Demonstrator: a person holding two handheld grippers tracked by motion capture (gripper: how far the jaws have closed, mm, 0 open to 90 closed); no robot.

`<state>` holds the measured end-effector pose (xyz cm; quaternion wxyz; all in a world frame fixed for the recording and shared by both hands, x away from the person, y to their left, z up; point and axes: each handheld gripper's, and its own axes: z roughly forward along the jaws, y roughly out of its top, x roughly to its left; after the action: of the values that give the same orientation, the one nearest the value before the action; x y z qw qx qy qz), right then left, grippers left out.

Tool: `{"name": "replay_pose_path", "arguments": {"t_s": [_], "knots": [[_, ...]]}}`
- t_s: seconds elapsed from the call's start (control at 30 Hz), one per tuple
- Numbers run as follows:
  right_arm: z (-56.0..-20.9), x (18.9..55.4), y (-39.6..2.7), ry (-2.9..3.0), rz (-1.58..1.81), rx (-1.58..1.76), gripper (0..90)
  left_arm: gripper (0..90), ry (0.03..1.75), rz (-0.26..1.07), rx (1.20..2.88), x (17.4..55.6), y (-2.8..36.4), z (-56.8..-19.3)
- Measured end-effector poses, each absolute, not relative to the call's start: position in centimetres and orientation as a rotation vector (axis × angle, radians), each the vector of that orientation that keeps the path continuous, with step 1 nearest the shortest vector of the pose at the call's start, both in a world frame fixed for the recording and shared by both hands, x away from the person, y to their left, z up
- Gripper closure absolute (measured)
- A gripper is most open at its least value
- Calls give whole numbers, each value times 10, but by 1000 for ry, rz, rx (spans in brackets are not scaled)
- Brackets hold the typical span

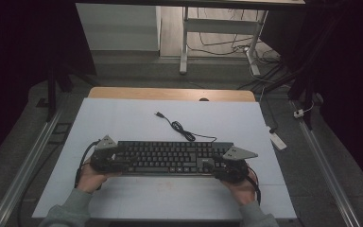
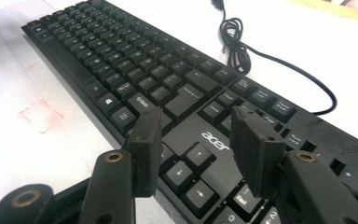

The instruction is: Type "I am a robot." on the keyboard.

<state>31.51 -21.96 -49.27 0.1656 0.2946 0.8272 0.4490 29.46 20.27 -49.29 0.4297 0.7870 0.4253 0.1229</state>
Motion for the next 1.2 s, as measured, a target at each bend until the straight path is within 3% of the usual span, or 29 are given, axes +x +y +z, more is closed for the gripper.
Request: {"name": "replay_pose_path", "arguments": {"t_s": [0.4,0.67,0.93,1.2], "knots": [[-497,315,-217,2366,1259,830,540,391,1014,277,1991,294,194,-492],[-499,315,-216,2374,1252,832,540,555,961,260,2031,292,182,-493],[-499,315,-217,2376,1245,831,540,868,903,239,2073,289,168,-496],[-500,315,-217,2377,1230,836,541,891,877,236,2140,291,153,-504]]}}
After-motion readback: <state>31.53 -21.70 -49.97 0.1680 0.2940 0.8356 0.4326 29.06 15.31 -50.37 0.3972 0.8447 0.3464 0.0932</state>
